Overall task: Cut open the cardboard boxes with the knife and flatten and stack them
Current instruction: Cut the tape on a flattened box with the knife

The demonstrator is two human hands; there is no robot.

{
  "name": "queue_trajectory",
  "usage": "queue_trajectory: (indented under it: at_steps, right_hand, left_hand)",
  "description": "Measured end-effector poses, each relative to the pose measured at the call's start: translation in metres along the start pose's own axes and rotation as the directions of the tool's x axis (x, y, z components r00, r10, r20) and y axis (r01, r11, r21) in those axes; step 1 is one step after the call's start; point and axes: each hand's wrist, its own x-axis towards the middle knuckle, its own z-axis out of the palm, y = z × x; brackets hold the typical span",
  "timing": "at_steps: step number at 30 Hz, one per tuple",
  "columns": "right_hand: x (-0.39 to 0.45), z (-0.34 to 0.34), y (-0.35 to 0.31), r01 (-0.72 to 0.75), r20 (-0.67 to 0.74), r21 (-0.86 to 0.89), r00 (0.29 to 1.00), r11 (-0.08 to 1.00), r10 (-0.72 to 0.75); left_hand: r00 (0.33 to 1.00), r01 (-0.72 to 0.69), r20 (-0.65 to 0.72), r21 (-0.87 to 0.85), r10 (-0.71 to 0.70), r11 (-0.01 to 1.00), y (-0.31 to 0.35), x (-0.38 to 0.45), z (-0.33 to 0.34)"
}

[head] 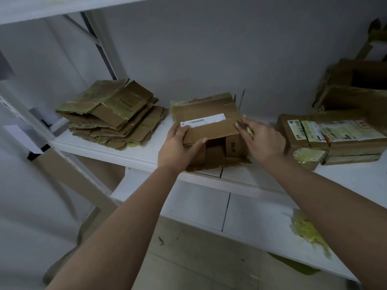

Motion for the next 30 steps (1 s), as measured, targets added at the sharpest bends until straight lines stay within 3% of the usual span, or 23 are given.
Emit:
queue_trajectory:
  at_steps: [6, 13, 17, 23, 27, 30]
  right_hand:
    - [-0.011, 0.002, -0.013, -0.089, 0.098, -0.058, 0.991, 0.994, 0.094]
    - [-0.011, 0.018, -0.024, -0.172, 0.012, -0.035, 0.985, 0.985, 0.172]
    - [-0.011, 0.015, -0.023, -0.166, 0.055, -0.010, 0.984, 0.986, 0.167]
    - [-0.017, -0.014, -0.007, -0.111, 0.233, 0.081, 0.968, 0.991, 0.090]
    - [-0.027, -0.024, 0.007, -0.031, 0.208, 0.129, 0.978, 0.991, 0.004]
    - [-0.030, -0.022, 0.021, -0.034, 0.182, 0.194, 0.983, 0.980, -0.002]
  left_hand:
    - [0.998, 0.046, -0.047, 0.028, -0.045, 0.999, 0.009, 0.002, 0.014]
    - [0.995, 0.050, -0.087, 0.033, -0.046, 0.998, 0.012, 0.003, 0.018]
    - [1.000, 0.017, -0.002, 0.024, -0.017, 1.000, 0.011, -0.001, 0.012]
    - [0.913, -0.080, 0.397, -0.044, 0.091, 0.996, 0.000, 0.005, -0.025]
    - [0.896, -0.211, 0.372, -0.125, 0.242, 0.970, -0.010, -0.002, -0.046]
    - [0.920, -0.205, 0.275, -0.264, 0.278, 0.942, -0.013, -0.014, -0.054]
